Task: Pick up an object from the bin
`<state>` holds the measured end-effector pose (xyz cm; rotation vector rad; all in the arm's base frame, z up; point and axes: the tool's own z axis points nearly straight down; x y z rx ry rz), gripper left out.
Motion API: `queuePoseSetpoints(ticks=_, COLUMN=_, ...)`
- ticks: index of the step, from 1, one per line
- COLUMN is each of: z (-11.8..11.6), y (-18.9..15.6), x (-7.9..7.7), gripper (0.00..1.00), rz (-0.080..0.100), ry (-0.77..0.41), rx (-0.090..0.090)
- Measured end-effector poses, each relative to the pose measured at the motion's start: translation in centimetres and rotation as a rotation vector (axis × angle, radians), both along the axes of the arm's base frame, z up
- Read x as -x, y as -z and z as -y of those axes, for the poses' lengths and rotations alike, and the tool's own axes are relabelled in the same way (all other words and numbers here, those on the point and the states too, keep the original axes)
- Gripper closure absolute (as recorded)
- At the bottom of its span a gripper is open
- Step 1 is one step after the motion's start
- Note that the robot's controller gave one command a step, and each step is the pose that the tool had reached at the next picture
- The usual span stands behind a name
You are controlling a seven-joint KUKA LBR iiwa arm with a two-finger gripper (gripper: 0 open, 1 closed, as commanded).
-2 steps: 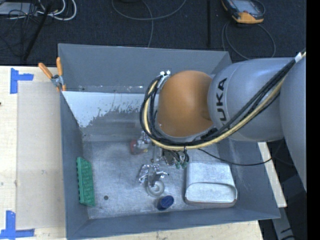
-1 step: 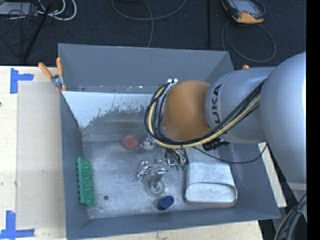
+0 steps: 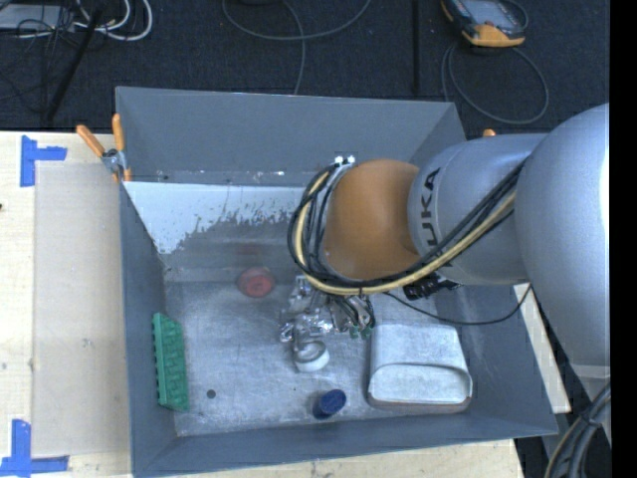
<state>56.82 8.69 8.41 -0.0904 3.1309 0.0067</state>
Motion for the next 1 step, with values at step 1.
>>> queuePoseSetpoints(ticks=1, z=-0.04, y=-14.02, x=-0.66, gripper=1.00, rz=0.000, ry=-0.059, rx=0.004)
